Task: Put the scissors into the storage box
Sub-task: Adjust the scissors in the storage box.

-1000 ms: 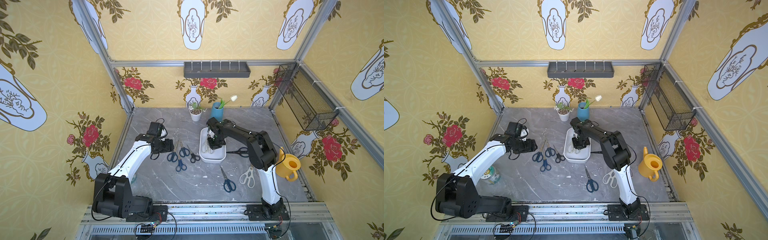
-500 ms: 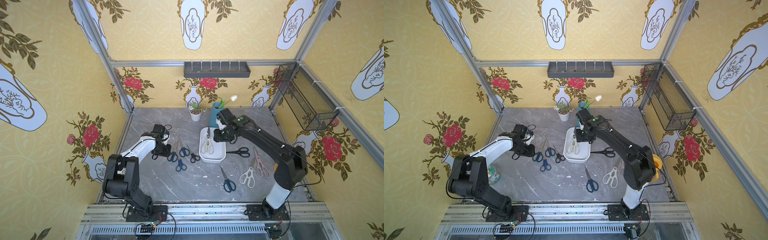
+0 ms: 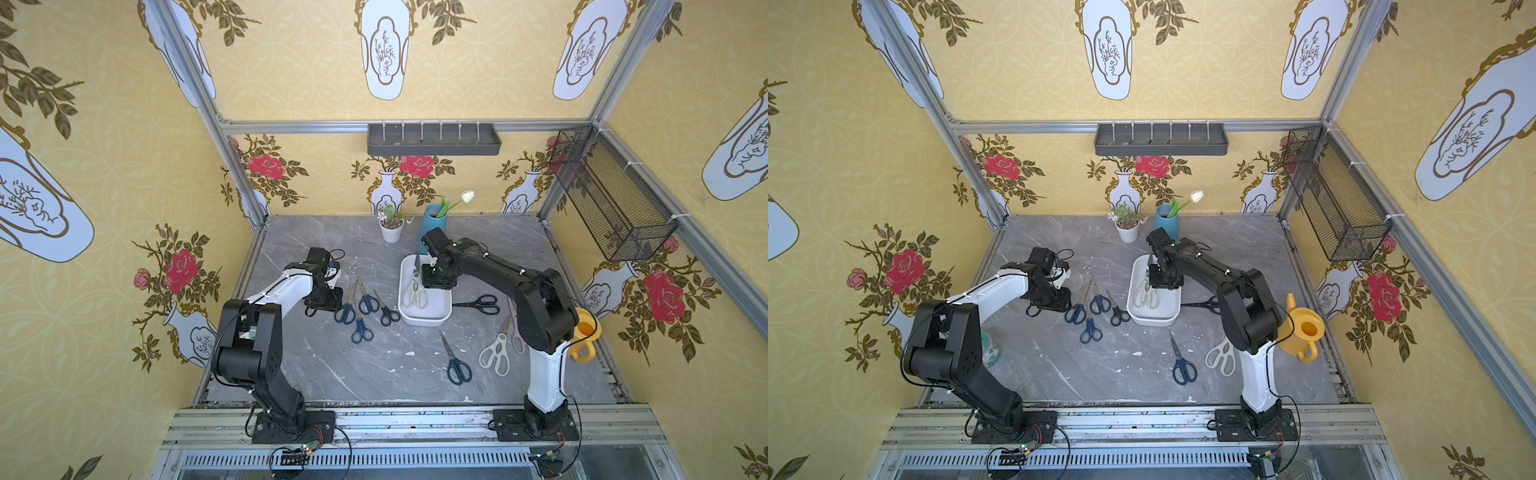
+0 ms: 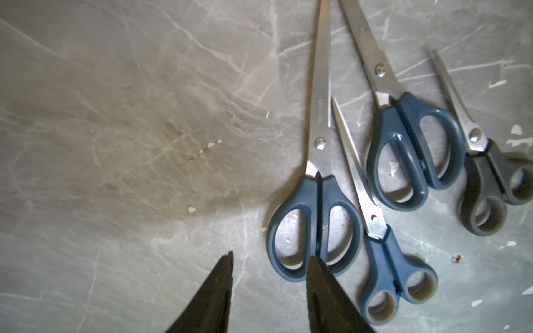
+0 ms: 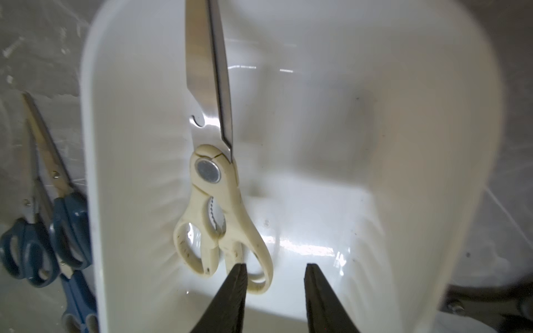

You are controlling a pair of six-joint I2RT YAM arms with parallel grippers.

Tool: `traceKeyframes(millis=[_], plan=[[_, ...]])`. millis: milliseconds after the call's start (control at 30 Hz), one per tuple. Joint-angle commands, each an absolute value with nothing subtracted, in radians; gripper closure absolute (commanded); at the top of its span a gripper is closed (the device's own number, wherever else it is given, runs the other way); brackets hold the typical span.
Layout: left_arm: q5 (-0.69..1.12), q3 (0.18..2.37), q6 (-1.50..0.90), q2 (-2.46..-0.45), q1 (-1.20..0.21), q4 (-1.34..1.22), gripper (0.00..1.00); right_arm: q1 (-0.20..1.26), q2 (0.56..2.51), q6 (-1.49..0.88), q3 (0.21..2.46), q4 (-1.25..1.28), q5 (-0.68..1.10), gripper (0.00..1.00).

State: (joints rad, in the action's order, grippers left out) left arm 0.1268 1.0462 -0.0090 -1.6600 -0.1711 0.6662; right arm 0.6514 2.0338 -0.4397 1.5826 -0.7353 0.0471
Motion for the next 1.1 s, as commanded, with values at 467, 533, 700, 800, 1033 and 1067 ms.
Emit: traceKeyframes(millis=[467, 533, 700, 800, 1033, 1067], plan=[[0.119, 1.039, -0.023, -1.674, -0.171, 0.665, 0.54, 0.68, 2.143, -0.316, 1.605, -0.785, 0.078, 0.82], [0.12, 1.035, -0.013, -1.674, -0.17, 0.668, 0.54, 0.688, 2.148, -0.303, 1.601, -0.804, 0.073, 0.86], [0.106, 1.032, 0.004, -1.665, -0.17, 0.667, 0.55, 0.701, 2.115, -0.29, 1.576, -0.826, 0.072, 0.92], [0.084, 1.032, 0.008, -1.654, -0.17, 0.666, 0.57, 0.706, 2.078, -0.295, 1.565, -0.85, 0.071, 0.95], [0.07, 1.034, 0.005, -1.647, -0.171, 0.644, 0.59, 0.711, 2.034, -0.299, 1.575, -0.926, 0.07, 0.94], [0.069, 1.035, 0.005, -1.652, -0.171, 0.641, 0.59, 0.713, 2.037, -0.299, 1.576, -0.93, 0.072, 0.93]])
